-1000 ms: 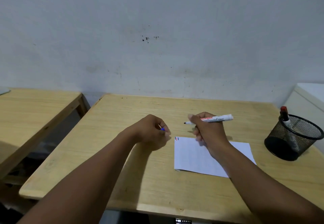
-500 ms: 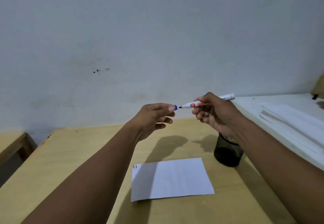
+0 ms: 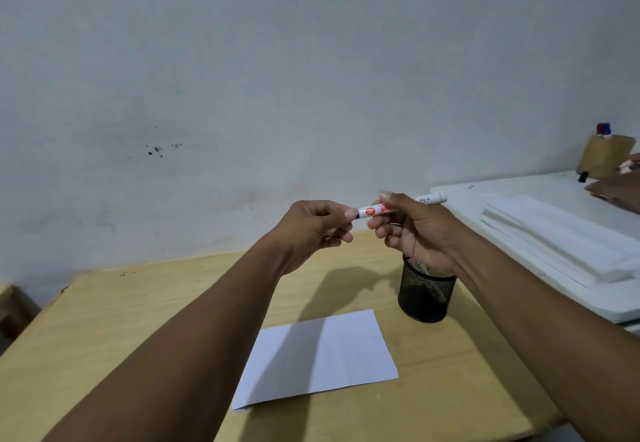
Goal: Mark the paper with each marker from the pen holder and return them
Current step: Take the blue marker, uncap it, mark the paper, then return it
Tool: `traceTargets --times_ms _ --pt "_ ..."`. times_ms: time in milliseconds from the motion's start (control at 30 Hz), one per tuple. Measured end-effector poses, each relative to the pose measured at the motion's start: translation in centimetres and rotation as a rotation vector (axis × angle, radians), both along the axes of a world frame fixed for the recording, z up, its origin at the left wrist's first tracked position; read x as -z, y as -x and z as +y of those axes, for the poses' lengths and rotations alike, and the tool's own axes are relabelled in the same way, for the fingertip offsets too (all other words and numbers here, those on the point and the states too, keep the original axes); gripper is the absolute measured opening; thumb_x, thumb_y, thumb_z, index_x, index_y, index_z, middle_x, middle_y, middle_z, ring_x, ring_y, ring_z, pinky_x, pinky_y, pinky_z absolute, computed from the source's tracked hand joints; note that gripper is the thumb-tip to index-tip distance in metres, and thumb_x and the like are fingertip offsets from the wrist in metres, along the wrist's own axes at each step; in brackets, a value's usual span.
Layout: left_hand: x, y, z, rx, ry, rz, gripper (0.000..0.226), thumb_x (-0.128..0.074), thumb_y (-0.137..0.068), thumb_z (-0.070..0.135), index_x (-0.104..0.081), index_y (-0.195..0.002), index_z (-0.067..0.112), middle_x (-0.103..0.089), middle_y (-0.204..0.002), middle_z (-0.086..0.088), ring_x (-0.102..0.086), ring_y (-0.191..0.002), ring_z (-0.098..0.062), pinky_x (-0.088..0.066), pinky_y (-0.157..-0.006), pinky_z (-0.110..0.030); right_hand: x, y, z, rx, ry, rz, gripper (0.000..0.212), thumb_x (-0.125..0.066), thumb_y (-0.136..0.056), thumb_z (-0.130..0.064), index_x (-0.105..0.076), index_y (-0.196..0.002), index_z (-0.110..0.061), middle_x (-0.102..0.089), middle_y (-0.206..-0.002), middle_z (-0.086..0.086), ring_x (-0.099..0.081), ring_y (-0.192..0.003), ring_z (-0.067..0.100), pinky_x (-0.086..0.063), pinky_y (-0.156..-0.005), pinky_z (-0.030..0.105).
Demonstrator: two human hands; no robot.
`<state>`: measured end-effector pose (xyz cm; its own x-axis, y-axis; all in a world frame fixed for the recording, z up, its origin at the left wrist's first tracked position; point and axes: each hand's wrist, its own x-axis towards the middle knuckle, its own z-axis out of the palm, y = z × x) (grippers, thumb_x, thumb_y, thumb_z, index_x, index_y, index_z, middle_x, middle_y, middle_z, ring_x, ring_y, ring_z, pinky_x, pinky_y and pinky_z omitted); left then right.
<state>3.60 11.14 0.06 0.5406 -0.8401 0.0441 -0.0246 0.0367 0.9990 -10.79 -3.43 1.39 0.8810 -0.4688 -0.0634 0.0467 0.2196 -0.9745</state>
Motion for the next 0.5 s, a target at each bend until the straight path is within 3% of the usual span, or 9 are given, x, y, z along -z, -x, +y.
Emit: traceTargets --times_ms 100,167,233,333,433,500 --pt "-0.7 -0.3 -0.6 -0.030 -0.003 -0.075 0.015 -0.076 -0.089 0.018 -0.075 -0.094 0.004 -0.065 -0.071 -0.002 -0.067 -0.065 -0.017 -0.053 -0.064 -0.024 -1.7 1.6 -2.4 0.073 0.092 0.083 0.077 -0.065 -0.066 -0.077 -0.062 -0.108 -0.012 -0.072 -0.082 0.015 -0.055 -0.050 0.017 -0.036 -0.042 0.023" --pt "-1.5 -0.8 -0.9 -0.043 -0.015 -0.127 0.016 -0.077 -0.088 0.014 -0.076 -0.097 0.001 -0.062 -0.070 -0.005 -0.068 -0.067 -0.018 -0.053 -0.067 -0.027 -2.5 3.3 -4.9 0.231 0.137 0.133 0.092 -0.058 -0.064 -0.088 -0.061 -0.114 -0.011 -0.072 -0.088 0.016 -0.049 -0.048 0.017 -0.032 -0.042 0.023" --pt "-2.1 -0.7 -1.5 -0.032 -0.070 -0.248 0.011 -0.077 -0.088 0.012 -0.078 -0.095 0.004 -0.065 -0.068 -0.004 -0.069 -0.068 -0.017 -0.054 -0.067 -0.027 -2.5 4.9 -7.2 0.375 0.332 0.262 0.083 -0.057 -0.076 -0.082 -0.064 -0.114 -0.009 -0.074 -0.092 0.014 -0.047 -0.049 0.018 -0.030 -0.043 0.024" --pt "-2.1 0.7 -3.5 -0.008 -0.142 -0.501 0.012 -0.079 -0.086 0.015 -0.078 -0.093 0.004 -0.072 -0.074 -0.007 -0.069 -0.064 -0.013 -0.054 -0.066 -0.030 -1.0 5.8 -8.8 0.434 0.673 0.417 0.050 -0.068 -0.086 -0.057 -0.070 -0.099 -0.008 -0.079 -0.095 0.011 -0.046 -0.055 0.021 -0.032 -0.047 0.026" --pt "-1.3 2.7 -6.0 0.019 -0.217 -0.713 0.017 -0.083 -0.082 0.021 -0.079 -0.094 0.009 -0.073 -0.071 -0.004 -0.068 -0.065 -0.016 -0.053 -0.067 -0.032 0.1 5.3 -8.3 0.401 0.769 0.457 0.033 -0.071 -0.086 -0.047 -0.070 -0.090 -0.014 -0.079 -0.090 0.005 -0.050 -0.058 0.018 -0.035 -0.049 0.026" --pt "-0.8 4.3 -6.9 0.067 -0.281 -0.864 0.027 -0.085 -0.080 0.028 -0.080 -0.102 0.014 -0.071 -0.079 -0.003 -0.063 -0.075 -0.016 -0.044 -0.069 -0.027 0.5 4.6 -7.7 0.387 0.823 0.448 0.028 -0.072 -0.086 -0.044 -0.071 -0.088 -0.015 -0.078 -0.089 0.003 -0.052 -0.061 0.014 -0.037 -0.053 0.025"
